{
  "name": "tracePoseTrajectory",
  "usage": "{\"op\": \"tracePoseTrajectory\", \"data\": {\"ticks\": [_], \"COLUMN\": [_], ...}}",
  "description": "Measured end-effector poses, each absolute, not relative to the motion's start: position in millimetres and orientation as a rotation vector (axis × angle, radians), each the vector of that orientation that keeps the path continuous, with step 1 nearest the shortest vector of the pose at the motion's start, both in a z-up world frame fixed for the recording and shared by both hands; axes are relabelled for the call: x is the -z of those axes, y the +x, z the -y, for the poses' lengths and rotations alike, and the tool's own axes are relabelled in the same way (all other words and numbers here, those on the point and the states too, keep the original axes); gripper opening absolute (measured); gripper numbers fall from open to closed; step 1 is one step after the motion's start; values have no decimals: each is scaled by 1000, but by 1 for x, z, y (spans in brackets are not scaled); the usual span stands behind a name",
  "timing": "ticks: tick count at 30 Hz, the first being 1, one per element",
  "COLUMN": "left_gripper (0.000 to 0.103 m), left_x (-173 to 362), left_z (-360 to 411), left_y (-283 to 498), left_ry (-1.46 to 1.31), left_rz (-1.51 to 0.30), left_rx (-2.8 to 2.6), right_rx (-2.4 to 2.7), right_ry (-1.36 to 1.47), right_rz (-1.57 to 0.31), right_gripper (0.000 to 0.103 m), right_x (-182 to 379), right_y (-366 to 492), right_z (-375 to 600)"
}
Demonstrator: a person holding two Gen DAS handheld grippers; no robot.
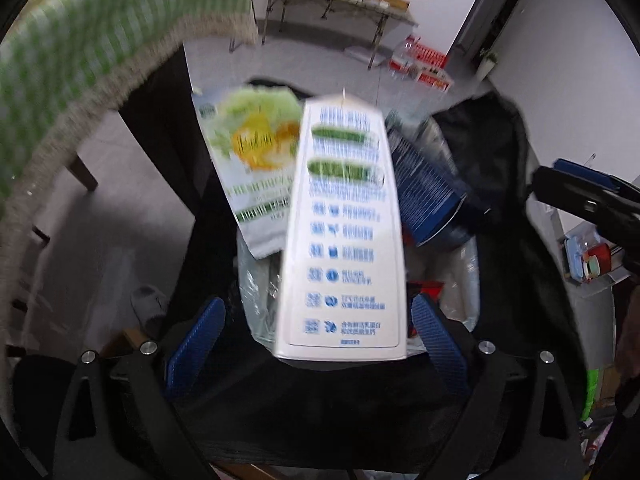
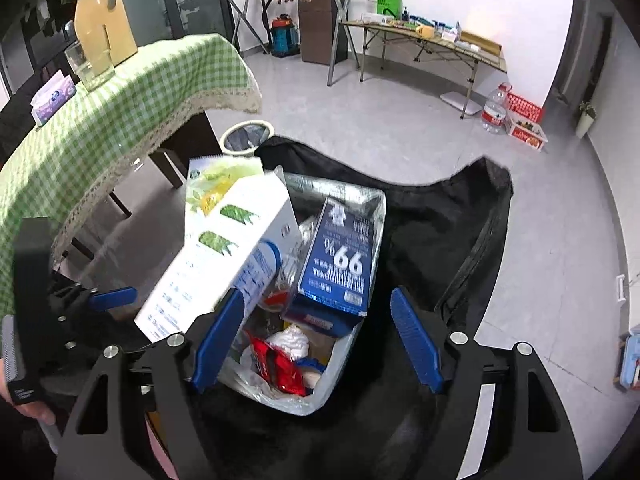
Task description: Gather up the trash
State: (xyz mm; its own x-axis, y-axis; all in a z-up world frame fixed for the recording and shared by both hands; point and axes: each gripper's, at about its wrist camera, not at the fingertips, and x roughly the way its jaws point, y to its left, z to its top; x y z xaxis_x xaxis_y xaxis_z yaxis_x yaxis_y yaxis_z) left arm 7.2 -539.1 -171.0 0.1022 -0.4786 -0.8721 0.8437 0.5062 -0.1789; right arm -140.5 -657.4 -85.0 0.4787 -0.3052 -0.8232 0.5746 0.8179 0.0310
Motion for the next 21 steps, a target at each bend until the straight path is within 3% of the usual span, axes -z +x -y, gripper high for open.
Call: {"op": "tracePoseTrajectory", "data": {"ticks": [14,21], "left_gripper": [92,95], "left_x": [63,0], "left_z": [490,439], "left_y": [38,67], "left_ry": [224,112], "left_rz": [-851,-706], "left_rx": [1007,940], "right_rx": [551,515], "right_ry": [156,61], "right_rz": [-844,-749], "right_gripper": [73,79], "right_x": [12,-35], "right_y": [-106,-77], "right_z": [621,587]}}
